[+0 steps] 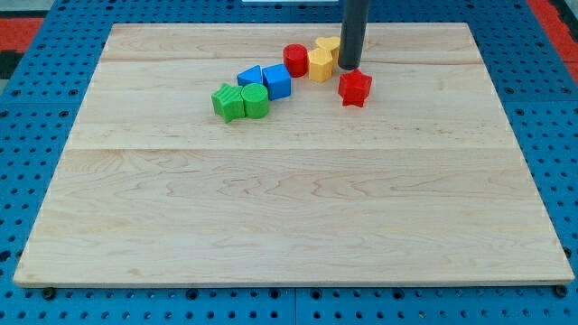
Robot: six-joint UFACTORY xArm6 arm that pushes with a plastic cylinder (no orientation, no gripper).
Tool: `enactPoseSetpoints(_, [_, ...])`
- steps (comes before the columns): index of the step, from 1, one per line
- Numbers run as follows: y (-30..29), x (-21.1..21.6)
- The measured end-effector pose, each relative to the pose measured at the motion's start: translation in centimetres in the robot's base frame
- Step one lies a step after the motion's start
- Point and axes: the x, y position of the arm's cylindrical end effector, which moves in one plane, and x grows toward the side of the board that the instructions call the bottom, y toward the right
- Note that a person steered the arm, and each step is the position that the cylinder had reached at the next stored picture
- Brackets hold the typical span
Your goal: Push the red circle into the bottom of the yellow heart
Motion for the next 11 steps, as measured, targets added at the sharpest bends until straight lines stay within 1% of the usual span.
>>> enactPoseSetpoints(1, [-0.9, -1.1])
enactPoseSetpoints(2, [-5.3, -3.1])
enactPoseSetpoints(3, [-5.7, -6.5])
enactPoseSetpoints(4, [-3.7, -6.8])
enactPoseSetpoints(5, [1.7, -1.8])
enactPoseSetpoints(6, [1.1, 3.5])
enactPoseSetpoints(7, [-6.3, 4.8])
enactPoseSetpoints(8, [-8.2, 4.3])
enactPoseSetpoints(10, [-8.4, -1.3])
enactPoseSetpoints(11, [-8.4, -2.3])
